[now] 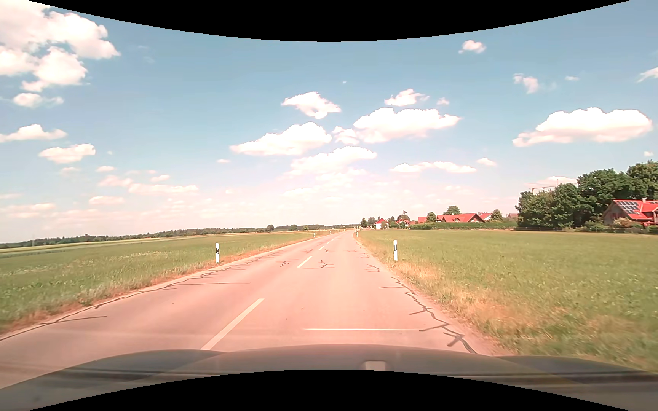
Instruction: Follow the waypoints while adhering to traffic rules and regulations
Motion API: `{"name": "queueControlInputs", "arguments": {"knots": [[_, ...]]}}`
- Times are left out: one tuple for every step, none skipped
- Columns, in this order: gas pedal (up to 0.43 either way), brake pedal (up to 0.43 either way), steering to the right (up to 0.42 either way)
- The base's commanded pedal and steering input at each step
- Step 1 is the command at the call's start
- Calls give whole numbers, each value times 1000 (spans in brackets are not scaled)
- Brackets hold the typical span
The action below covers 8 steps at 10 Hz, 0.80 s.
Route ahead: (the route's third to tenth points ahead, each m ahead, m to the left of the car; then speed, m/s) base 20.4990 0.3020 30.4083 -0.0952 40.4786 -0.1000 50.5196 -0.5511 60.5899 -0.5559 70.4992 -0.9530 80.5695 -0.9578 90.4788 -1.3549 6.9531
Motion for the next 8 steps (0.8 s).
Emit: {"name": "queueControlInputs", "arguments": {"knots": [[331, 0, -18], [331, 0, -15], [331, 0, -8], [331, 0, -5], [331, 0, -4], [331, 0, -4], [331, 0, -4], [331, 0, -4]]}}
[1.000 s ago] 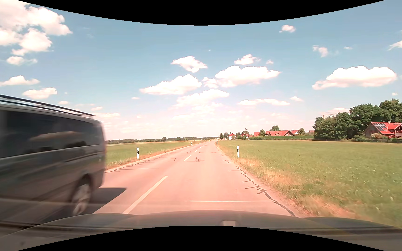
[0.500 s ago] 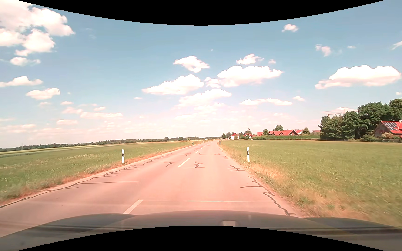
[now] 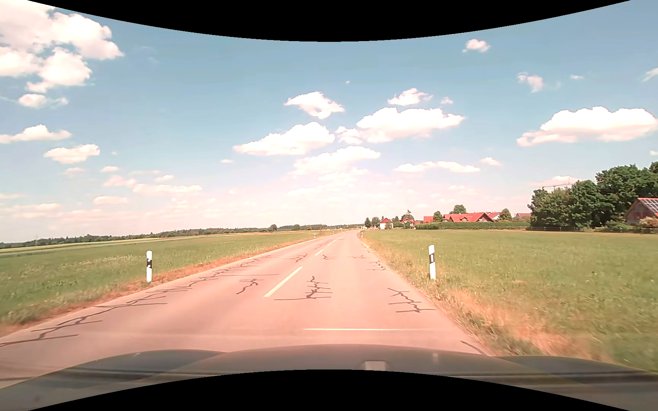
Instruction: Follow the waypoints while adhering to traffic rules and regulations
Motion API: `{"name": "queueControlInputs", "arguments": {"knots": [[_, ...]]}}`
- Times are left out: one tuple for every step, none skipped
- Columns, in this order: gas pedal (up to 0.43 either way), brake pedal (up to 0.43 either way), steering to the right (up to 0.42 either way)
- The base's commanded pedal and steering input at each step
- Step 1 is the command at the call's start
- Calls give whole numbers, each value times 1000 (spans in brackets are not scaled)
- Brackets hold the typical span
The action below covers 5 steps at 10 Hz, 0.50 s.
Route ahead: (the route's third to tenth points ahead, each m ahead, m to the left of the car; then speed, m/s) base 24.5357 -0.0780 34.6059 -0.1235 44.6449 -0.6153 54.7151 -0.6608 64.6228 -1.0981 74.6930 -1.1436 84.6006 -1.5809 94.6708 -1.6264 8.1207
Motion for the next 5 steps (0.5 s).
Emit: {"name": "queueControlInputs", "arguments": {"knots": [[331, 0, -4], [331, 0, -4], [331, 0, -4], [319, 0, -4], [311, 0, -4]]}}
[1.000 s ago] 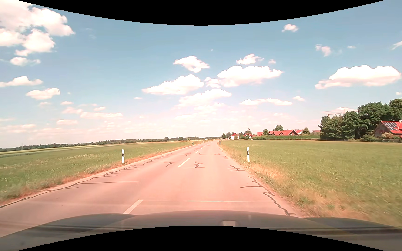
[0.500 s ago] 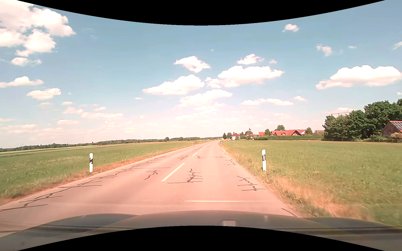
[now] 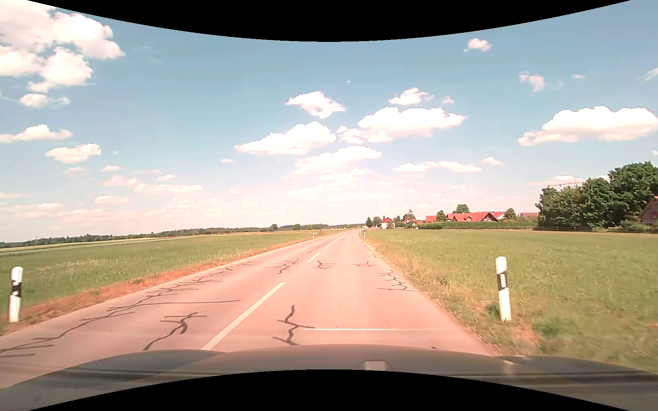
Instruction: Follow the waypoints while adhering to traffic rules and regulations
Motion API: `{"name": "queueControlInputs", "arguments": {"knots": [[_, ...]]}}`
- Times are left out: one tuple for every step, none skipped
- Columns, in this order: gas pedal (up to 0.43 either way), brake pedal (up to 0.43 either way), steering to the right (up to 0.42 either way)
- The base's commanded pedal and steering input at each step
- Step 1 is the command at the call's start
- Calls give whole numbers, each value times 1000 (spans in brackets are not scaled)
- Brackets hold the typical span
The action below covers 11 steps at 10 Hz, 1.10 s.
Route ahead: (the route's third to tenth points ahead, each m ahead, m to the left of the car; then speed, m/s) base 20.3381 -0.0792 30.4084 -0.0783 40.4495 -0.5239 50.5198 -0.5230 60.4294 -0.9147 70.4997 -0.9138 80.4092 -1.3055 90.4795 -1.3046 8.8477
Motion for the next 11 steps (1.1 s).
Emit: {"name": "queueControlInputs", "arguments": {"knots": [[299, 0, -5], [299, 0, -7], [299, 0, -8], [299, 0, -8], [299, 0, -9], [299, 0, -8], [299, 0, -7], [299, 0, -5], [268, 0, -3], [248, 0, -2], [248, 0, -1]]}}
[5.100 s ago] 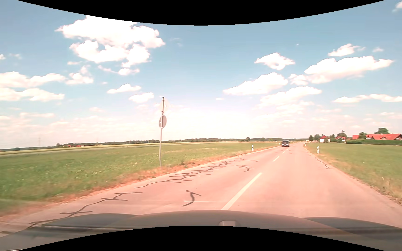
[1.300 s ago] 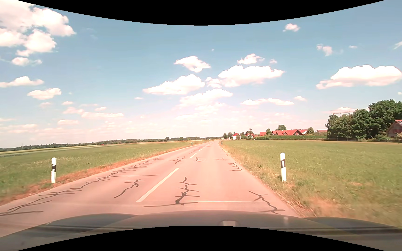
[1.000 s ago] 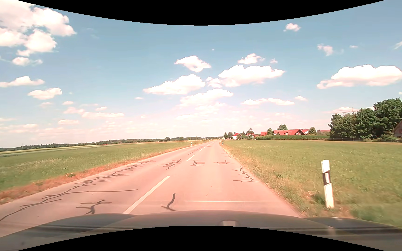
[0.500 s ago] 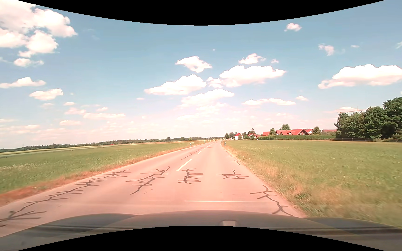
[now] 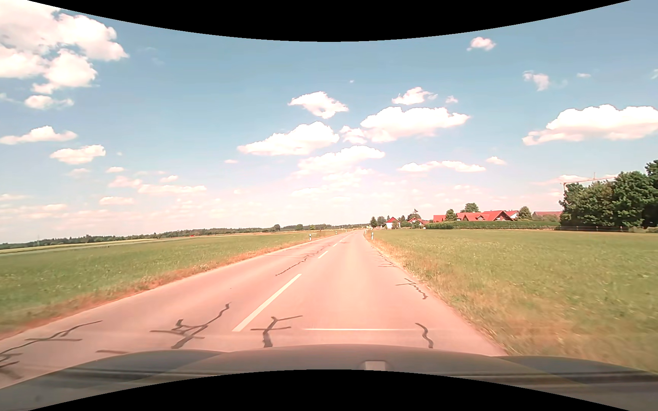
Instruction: Follow the waypoints while adhering to traffic rules and regulations
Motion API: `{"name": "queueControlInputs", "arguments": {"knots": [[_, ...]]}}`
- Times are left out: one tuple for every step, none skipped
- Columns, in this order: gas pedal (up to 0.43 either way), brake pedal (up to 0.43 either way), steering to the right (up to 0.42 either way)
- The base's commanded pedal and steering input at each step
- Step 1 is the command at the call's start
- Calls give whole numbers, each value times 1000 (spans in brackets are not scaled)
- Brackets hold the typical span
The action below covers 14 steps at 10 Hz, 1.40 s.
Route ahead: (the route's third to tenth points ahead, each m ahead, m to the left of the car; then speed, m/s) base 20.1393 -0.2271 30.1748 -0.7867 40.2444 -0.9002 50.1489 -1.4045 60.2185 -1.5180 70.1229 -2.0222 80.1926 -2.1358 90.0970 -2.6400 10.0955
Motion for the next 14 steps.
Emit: {"name": "queueControlInputs", "arguments": {"knots": [[248, 0, 1], [248, 0, 2], [248, 0, 3], [240, 0, 3], [197, 0, 3], [197, 0, 3], [197, 0, 4], [197, 0, 3], [197, 0, 3], [197, 0, 3], [209, 0, 4], [209, 0, 3], [209, 0, 3], [209, 0, 4]]}}
